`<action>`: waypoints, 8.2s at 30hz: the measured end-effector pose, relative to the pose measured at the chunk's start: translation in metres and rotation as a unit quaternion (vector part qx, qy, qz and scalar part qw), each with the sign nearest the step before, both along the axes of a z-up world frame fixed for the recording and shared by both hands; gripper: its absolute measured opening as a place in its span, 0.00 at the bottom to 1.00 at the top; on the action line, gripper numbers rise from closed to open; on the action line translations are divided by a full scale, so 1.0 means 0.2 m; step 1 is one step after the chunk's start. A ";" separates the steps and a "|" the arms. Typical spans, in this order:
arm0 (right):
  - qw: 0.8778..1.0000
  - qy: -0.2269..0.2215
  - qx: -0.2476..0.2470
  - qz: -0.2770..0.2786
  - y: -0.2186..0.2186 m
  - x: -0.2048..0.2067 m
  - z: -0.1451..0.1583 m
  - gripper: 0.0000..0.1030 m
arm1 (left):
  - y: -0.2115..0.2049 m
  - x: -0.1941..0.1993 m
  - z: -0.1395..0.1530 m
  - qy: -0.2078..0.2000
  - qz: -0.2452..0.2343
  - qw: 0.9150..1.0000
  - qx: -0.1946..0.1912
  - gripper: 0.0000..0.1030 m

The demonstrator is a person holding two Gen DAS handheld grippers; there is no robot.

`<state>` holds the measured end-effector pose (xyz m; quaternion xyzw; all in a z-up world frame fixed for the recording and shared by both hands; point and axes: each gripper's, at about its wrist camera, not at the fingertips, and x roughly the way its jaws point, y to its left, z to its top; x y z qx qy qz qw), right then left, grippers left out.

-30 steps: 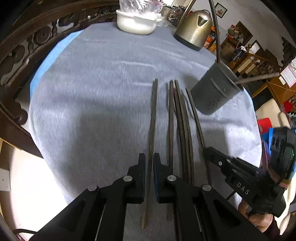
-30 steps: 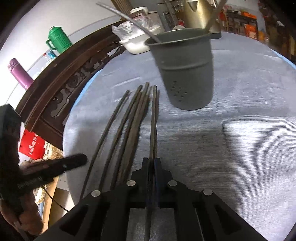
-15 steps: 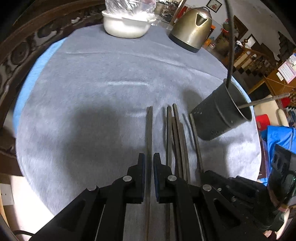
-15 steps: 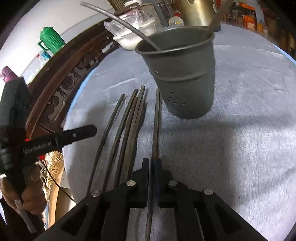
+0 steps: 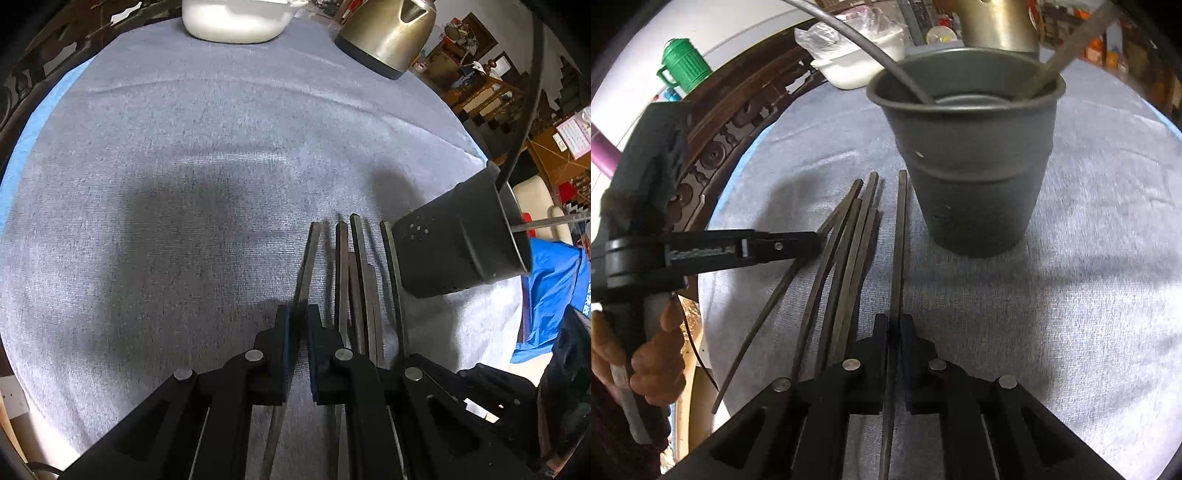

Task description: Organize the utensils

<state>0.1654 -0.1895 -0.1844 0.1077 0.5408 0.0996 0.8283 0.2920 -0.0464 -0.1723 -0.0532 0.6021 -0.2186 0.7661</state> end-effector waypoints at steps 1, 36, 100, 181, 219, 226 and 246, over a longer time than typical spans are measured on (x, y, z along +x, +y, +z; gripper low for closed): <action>1.000 -0.002 0.001 0.000 -0.01 0.00 0.00 0.07 | 0.00 0.00 0.00 -0.004 -0.001 1.000 0.002 0.08; 0.897 -0.420 0.115 -0.075 -0.32 -0.24 0.75 0.07 | 0.14 -0.46 1.05 -0.304 0.083 0.941 -0.123 0.07; 0.874 -0.477 -0.035 -0.083 -0.27 -0.22 0.62 0.07 | -0.13 -0.50 0.89 -0.371 0.031 0.920 -0.121 0.07; 0.954 -0.272 0.117 -0.042 -0.80 -0.68 0.29 0.59 | -0.29 -0.88 0.39 -0.118 0.107 0.975 0.157 0.56; 0.959 -0.267 0.090 0.002 -0.56 -0.64 0.52 0.58 | 0.07 -0.88 0.53 -0.202 0.156 0.957 0.139 0.60; 0.969 -0.233 0.088 0.000 -0.40 -0.55 0.47 0.52 | 0.16 -0.87 0.42 -0.184 0.128 0.968 0.113 0.60; 0.993 -0.085 0.086 -0.014 -0.08 -0.31 0.13 0.29 | 0.29 -1.00 0.24 -0.141 0.070 0.987 0.023 0.60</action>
